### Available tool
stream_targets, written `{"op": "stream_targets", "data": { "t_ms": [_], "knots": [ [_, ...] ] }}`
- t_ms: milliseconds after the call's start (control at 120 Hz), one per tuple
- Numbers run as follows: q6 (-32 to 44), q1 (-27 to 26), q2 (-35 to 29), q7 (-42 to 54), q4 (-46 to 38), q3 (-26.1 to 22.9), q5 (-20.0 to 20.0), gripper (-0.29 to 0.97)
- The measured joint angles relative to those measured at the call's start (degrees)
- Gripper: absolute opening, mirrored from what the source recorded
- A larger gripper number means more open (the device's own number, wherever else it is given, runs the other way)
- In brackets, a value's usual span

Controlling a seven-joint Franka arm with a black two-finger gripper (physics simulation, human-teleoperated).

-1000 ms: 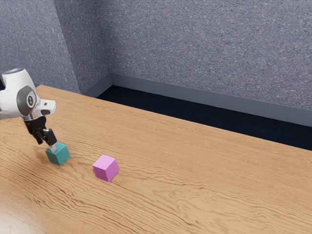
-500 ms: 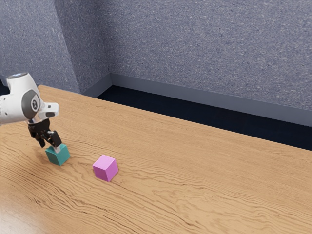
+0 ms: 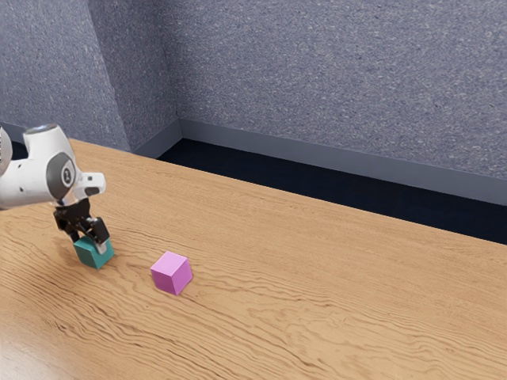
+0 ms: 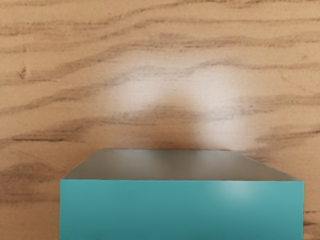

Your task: Pick up the blue block with one arm, and put the blue block on the pink block with one arm

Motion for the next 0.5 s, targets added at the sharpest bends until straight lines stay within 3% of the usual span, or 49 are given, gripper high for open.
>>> {"op": "stream_targets", "data": {
  "t_ms": [500],
  "knots": [
    [1.57, 0.00, 0.47, -1.46, 0.00, -0.53, 0.24, 0.49]
  ]
}}
